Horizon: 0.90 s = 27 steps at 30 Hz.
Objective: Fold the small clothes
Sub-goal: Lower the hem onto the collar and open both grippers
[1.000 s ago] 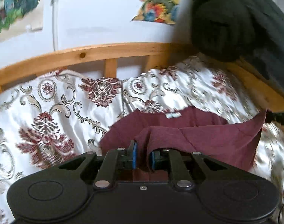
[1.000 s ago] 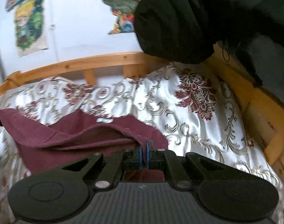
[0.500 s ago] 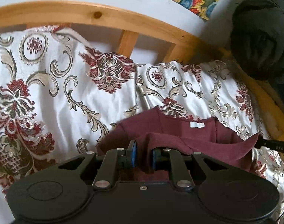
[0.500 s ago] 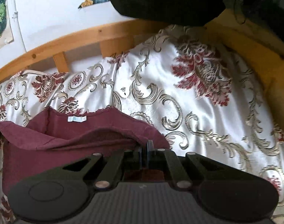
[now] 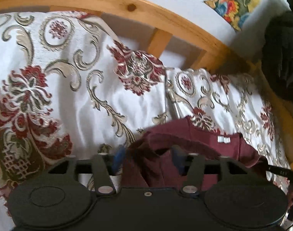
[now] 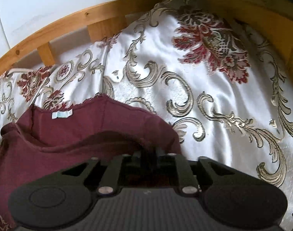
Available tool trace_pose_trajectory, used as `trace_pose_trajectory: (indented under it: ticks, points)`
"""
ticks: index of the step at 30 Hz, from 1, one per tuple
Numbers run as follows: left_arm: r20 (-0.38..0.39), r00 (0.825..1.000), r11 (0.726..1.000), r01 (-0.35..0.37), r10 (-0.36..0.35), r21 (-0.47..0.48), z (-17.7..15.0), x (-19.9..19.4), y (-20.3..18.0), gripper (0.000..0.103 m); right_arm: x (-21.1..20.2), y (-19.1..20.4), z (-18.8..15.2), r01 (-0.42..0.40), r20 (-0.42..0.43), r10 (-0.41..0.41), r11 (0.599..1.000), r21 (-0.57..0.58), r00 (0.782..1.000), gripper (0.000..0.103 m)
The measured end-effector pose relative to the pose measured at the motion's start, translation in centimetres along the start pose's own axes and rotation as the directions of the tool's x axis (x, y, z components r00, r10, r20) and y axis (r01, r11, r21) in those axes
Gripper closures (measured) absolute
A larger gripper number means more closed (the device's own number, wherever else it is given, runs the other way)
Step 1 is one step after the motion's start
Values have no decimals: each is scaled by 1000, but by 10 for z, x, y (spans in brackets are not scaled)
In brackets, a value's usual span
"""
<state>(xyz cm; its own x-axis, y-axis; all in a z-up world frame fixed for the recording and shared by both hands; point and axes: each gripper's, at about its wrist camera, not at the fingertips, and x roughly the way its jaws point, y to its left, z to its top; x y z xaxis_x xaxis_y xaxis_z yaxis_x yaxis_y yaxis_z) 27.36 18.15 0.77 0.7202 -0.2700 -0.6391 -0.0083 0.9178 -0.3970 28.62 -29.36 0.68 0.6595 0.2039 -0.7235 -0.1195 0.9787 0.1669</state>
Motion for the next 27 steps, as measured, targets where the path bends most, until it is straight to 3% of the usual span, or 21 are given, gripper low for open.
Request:
trace_pose_trajectory:
  ticks: [1, 3, 4, 5, 6, 10, 16, 18, 21, 27]
  points:
    - [9, 1000, 1000, -9, 9, 2, 0, -2, 0, 28, -1, -2, 0, -6, 2, 6, 1000, 6, 1000, 61]
    - [15, 1000, 1000, -26, 25, 2, -1, -5, -2, 18, -6, -8, -1, -29, 18, 29, 999, 33, 999, 33]
    - [13, 999, 1000, -30, 30, 3, -2, -7, -3, 13, -9, -10, -3, -43, 33, 42, 998, 48, 999, 26]
    - [9, 999, 999, -32, 32, 7, -4, -8, -6, 11, -12, -12, -3, -48, 40, 46, 997, 54, 998, 13]
    - [5, 999, 999, -33, 33, 18, -6, -8, -9, 8, -16, -14, -6, -53, 51, 50, 997, 59, 997, 6]
    - [-8, 998, 994, -57, 58, 95, -22, -9, -23, 1, -26, -19, -18, -68, 71, 64, 996, 64, 995, 4]
    - [-43, 982, 964, -171, 184, 206, -56, -5, -34, 4, -41, -12, -48, -66, 103, 66, 998, -1, 992, 4]
    - [-33, 977, 955, -200, 213, 221, -65, -13, -35, 6, -47, -8, -59, -55, 128, 60, 998, -39, 990, 10]
    - [-26, 978, 954, -198, 209, 224, -74, -28, -37, 7, -55, 3, -71, -34, 163, 53, 993, -117, 985, 23]
    - [-31, 989, 978, -138, 145, 154, -85, -48, -50, 11, -53, 29, -82, -2, 165, 46, 966, -258, 985, 28]
